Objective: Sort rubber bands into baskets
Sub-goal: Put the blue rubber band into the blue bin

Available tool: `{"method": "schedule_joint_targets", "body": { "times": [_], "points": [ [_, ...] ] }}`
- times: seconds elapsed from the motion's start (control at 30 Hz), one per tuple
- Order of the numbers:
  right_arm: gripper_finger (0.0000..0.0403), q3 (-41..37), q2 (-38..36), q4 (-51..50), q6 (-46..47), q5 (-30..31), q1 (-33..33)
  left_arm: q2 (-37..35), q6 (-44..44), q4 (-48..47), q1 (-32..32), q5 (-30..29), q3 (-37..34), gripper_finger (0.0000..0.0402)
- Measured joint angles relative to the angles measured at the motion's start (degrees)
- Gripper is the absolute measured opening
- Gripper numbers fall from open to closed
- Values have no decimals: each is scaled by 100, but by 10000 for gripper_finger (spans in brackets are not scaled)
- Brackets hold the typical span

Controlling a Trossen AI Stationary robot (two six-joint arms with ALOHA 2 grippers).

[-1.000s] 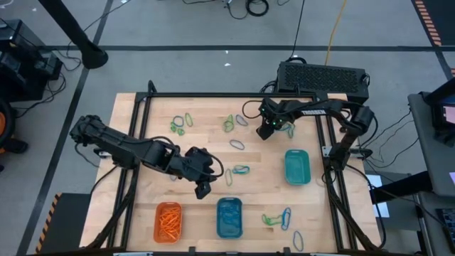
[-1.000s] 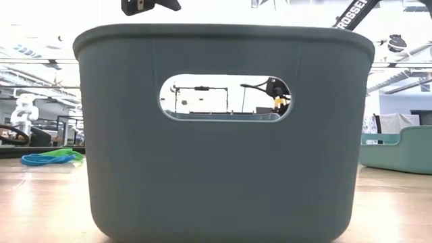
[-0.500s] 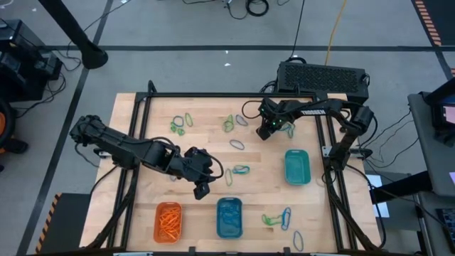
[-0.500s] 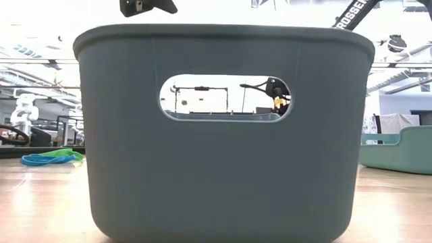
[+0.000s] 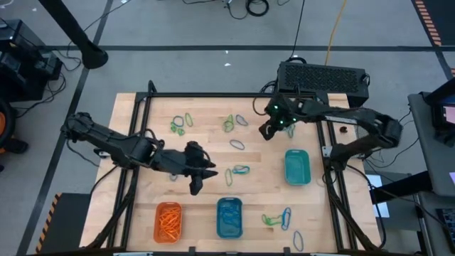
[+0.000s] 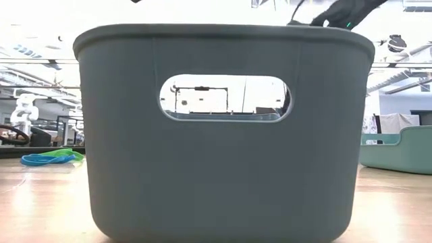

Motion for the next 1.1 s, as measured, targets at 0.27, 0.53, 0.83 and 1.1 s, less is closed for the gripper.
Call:
{"method": "schedule_joint_targets", "body": {
  "times": [0.27, 0.53, 0.83, 1.1],
  "points": [
    [0, 7, -1118, 792, 1301, 41, 1638, 260, -150, 3623, 221, 732, -1535, 148],
    [0, 13, -1212, 1954, 2295, 826, 3177, 722, -478, 4949, 377, 664, -1854, 148],
    [0, 16, -842, 2159, 3270, 1869, 4229, 724, -920, 5032, 505, 777, -1851, 148],
    [0, 13, -185, 2998, 3586, 1976, 4384, 753, -916, 5030, 501, 1105, -1851, 148]
  ]
}}
